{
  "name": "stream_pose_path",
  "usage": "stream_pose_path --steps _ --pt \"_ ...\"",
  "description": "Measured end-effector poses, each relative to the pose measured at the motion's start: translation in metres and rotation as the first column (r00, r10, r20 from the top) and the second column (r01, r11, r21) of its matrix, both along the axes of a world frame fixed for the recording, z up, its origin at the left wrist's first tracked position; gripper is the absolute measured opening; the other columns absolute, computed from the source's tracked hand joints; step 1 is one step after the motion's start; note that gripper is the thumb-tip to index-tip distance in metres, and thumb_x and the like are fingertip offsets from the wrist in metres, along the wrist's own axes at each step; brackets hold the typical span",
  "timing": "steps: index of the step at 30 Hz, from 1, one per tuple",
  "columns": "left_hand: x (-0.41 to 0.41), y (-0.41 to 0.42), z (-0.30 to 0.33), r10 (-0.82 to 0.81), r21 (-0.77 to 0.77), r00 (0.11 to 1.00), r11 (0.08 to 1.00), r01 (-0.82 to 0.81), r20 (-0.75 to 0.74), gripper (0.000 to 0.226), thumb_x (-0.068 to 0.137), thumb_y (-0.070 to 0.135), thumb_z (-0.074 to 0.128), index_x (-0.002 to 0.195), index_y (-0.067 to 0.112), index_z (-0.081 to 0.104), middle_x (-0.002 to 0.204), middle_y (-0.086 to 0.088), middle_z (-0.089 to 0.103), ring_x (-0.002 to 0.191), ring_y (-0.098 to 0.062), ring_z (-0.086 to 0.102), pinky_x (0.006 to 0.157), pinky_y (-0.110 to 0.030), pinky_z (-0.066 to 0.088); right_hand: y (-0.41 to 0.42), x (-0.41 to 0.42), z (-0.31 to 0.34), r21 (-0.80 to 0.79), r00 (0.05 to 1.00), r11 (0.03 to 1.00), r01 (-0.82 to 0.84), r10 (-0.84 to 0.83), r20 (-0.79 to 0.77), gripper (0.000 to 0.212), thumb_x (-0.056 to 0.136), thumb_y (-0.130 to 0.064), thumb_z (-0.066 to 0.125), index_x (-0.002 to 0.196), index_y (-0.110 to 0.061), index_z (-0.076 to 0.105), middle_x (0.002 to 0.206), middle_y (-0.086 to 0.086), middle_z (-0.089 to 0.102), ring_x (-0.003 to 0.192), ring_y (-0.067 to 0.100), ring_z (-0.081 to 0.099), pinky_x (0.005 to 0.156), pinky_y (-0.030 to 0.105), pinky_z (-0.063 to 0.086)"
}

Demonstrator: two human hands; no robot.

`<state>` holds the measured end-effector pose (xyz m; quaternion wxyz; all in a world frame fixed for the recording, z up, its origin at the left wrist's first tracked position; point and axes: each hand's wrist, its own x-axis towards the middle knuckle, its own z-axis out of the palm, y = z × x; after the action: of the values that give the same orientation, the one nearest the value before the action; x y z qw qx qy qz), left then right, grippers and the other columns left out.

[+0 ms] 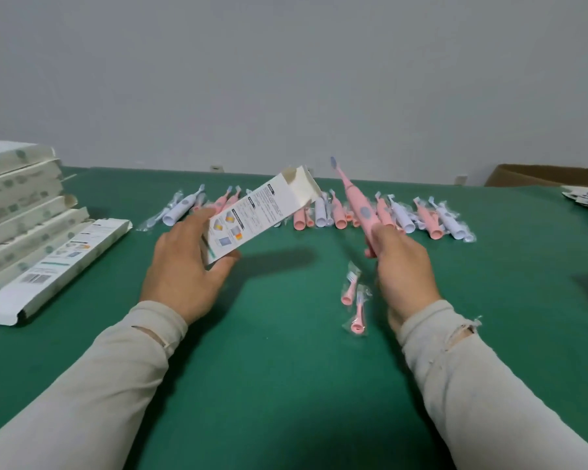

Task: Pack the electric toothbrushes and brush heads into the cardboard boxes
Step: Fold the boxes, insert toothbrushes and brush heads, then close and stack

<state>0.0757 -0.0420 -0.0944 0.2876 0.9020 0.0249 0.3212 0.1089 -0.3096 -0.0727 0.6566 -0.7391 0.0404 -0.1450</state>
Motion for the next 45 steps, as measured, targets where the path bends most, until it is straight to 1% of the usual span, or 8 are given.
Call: stream_pose_path --steps 3,8,15,22,28,34,40,45 --pt "-0.003 -0.004 -0.001 -0.068 0.098 0.998 0.993 0.069 -0.006 0.058 0.082 0.027 0.076 0.134 0.030 0.050 0.133 0.001 0.057 0.119 -0.026 0.049 0.099 -0.038 0.037 -0.010 0.003 0.001 0.372 0.978 0.907 -0.200 0.205 0.028 0.026 0.097 -0.035 0.059 0.102 -0.010 0.065 0.075 -0.001 0.067 0.057 0.007 0.054 0.047 0.022 0.044" --pt "-0.007 -0.007 -0.004 -0.135 0.123 0.984 0.981 0.149 -0.114 0.058 0.081 0.032 0.073 0.134 0.032 0.049 0.124 0.008 0.052 0.113 -0.018 0.042 0.095 -0.035 0.037 -0.007 0.004 -0.003 0.252 0.952 0.918 -0.305 0.293 0.083 0.014 0.097 -0.022 0.063 0.108 -0.014 0.063 0.099 -0.001 0.077 0.081 0.007 0.067 0.064 0.022 0.054" --pt "-0.009 -0.010 0.000 -0.129 0.156 0.980 0.976 0.152 -0.149 0.059 0.079 0.031 0.071 0.134 0.032 0.050 0.128 0.011 0.048 0.120 -0.019 0.042 0.099 -0.036 0.040 0.005 -0.009 -0.005 0.146 0.911 0.899 -0.412 0.409 0.055 0.022 0.101 -0.032 0.057 0.112 -0.013 0.060 0.092 0.022 0.070 0.057 0.020 0.064 0.048 0.032 0.043" --pt "-0.009 -0.009 0.002 -0.068 0.212 0.990 0.973 0.093 -0.122 0.056 0.076 0.028 0.073 0.128 0.034 0.050 0.130 0.011 0.048 0.118 -0.018 0.043 0.085 -0.034 0.042 0.007 -0.013 -0.003 0.168 0.931 0.916 -0.364 0.361 0.044 0.028 0.093 -0.033 0.070 0.106 -0.011 0.058 0.071 0.009 0.071 0.044 0.015 0.046 0.050 0.034 0.044" --pt "-0.010 -0.011 0.003 -0.060 0.176 0.988 0.981 0.084 -0.141 0.064 0.074 0.059 0.069 0.131 0.038 0.048 0.127 0.017 0.048 0.117 -0.014 0.044 0.089 -0.038 0.047 0.010 -0.015 0.001 0.359 0.912 0.850 -0.387 0.411 0.008 0.015 0.091 -0.007 0.067 0.102 -0.008 0.056 0.070 0.011 0.061 0.046 0.017 0.048 0.049 0.030 0.034" --pt "-0.006 -0.010 -0.001 -0.161 0.072 0.974 0.982 0.174 -0.161 0.051 0.071 0.070 0.067 0.113 0.047 0.049 0.097 0.025 0.052 0.092 -0.004 0.049 0.077 -0.037 0.049 0.014 -0.019 0.005 0.571 0.873 0.714 -0.405 0.488 0.008 0.019 0.090 0.006 0.064 0.101 -0.007 0.055 0.080 0.013 0.060 0.054 0.015 0.055 0.044 0.022 0.045" --pt "-0.006 -0.008 -0.002 -0.144 0.072 0.976 0.985 0.157 -0.162 0.051 0.071 0.066 0.071 0.113 0.044 0.054 0.094 0.022 0.055 0.090 -0.005 0.052 0.076 -0.038 0.051 0.011 -0.018 0.002 0.418 0.907 0.835 -0.357 0.417 -0.057 0.016 0.090 -0.005 0.070 0.101 -0.010 0.059 0.081 0.012 0.068 0.053 0.016 0.057 0.045 0.027 0.040" --pt "-0.009 -0.006 0.003 0.009 0.200 0.987 0.980 0.023 -0.158 0.057 0.074 0.063 0.070 0.123 0.039 0.056 0.113 0.010 0.059 0.105 -0.020 0.051 0.082 -0.038 0.048 -0.004 -0.007 0.010 0.240 0.990 0.962 -0.133 0.118 0.076 0.019 0.099 -0.033 0.059 0.096 -0.015 0.063 0.086 0.000 0.070 0.074 0.008 0.062 0.060 0.026 0.049"
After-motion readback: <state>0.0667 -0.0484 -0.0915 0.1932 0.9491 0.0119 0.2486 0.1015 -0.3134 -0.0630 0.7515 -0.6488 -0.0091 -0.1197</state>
